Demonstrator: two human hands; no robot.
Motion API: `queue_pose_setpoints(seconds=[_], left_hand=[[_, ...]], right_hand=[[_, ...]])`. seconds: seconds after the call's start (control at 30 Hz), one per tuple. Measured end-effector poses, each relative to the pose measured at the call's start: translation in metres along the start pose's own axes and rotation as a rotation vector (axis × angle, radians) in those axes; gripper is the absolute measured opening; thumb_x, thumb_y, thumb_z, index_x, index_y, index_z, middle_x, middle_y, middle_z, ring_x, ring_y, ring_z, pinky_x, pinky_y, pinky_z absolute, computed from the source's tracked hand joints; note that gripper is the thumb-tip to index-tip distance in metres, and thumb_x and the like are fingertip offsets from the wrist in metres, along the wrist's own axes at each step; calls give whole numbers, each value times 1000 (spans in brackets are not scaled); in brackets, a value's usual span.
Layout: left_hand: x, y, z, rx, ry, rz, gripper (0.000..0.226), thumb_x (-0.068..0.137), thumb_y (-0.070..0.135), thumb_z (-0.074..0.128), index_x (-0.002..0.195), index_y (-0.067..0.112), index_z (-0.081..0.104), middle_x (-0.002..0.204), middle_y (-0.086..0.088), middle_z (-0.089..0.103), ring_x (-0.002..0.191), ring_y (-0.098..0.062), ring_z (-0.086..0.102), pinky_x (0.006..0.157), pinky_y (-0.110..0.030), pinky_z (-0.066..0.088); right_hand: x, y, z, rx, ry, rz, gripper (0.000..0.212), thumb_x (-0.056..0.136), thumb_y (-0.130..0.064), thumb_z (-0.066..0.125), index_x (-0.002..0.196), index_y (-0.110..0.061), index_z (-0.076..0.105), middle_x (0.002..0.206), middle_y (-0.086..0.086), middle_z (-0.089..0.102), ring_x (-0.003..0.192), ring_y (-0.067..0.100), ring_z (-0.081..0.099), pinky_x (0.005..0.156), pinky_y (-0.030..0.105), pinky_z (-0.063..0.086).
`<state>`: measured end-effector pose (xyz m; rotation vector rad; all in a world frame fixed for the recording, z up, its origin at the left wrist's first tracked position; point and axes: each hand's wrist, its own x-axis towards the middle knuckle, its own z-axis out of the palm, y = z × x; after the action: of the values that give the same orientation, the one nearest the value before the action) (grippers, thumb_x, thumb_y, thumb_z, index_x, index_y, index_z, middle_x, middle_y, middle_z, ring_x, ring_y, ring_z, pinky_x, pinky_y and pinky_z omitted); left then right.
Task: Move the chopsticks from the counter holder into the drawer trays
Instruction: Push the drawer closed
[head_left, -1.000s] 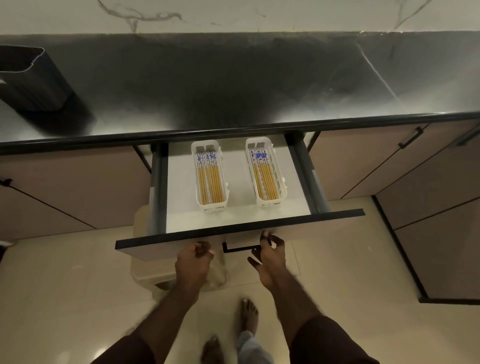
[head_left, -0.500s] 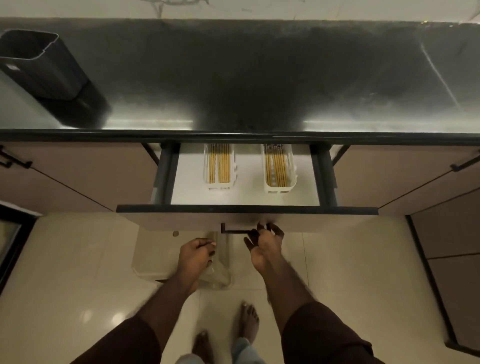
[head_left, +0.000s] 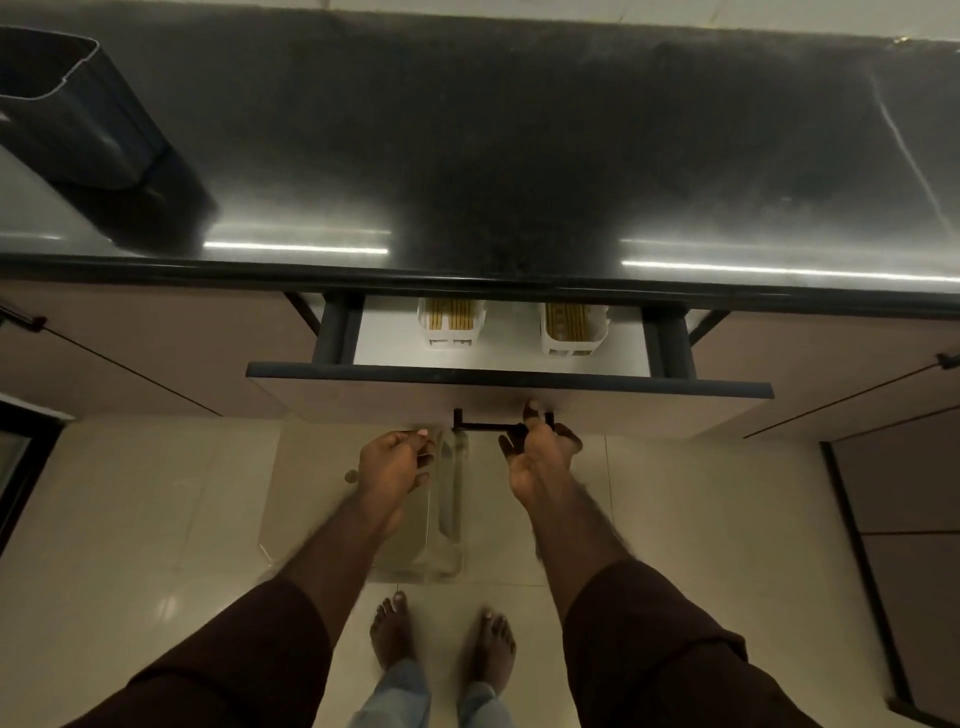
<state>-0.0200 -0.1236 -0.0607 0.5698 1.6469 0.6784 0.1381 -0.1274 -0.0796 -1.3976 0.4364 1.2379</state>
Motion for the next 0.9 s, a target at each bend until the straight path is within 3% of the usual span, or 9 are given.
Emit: queue_pose_setpoints(seconds=[0.23,0.43,0.6,0.9], left_hand=[[27,14,4,-21,3,-44,13,95,14,58,84,14,65,89,-7,69,89,-21,65,84,-39,53],[44,27,10,-29,3,-18,13,95,10,55,87,15,65,87,-7,68,84,-19,64,80,-36,52],[57,39,14,-33,-12,10,11,95,12,56,87,15,64,92,-9,68,85,-20,63,71,-32,50],[74,56,23,1,-14,37,10,95,16,57,90,14,65,98,-8,70,98,-23,65,86,-41,52]], right_hand=[[13,-15,30,9,-55,-22,53,93,-6,65,136,-18,37,132,12,49,114,28,54,99,43,48],[26,-30,59,-13,-112,-58,66,92,-9,65,147,-22,30,144,11,44,132,30,45,111,52,38],[38,-42,78,-47,-143,-64,69,91,-17,69,147,-26,31,143,12,45,131,31,45,108,52,42],[55,-56,89,-38,-193,-10,67,90,-21,70,148,-24,36,146,14,46,133,34,43,109,53,40]])
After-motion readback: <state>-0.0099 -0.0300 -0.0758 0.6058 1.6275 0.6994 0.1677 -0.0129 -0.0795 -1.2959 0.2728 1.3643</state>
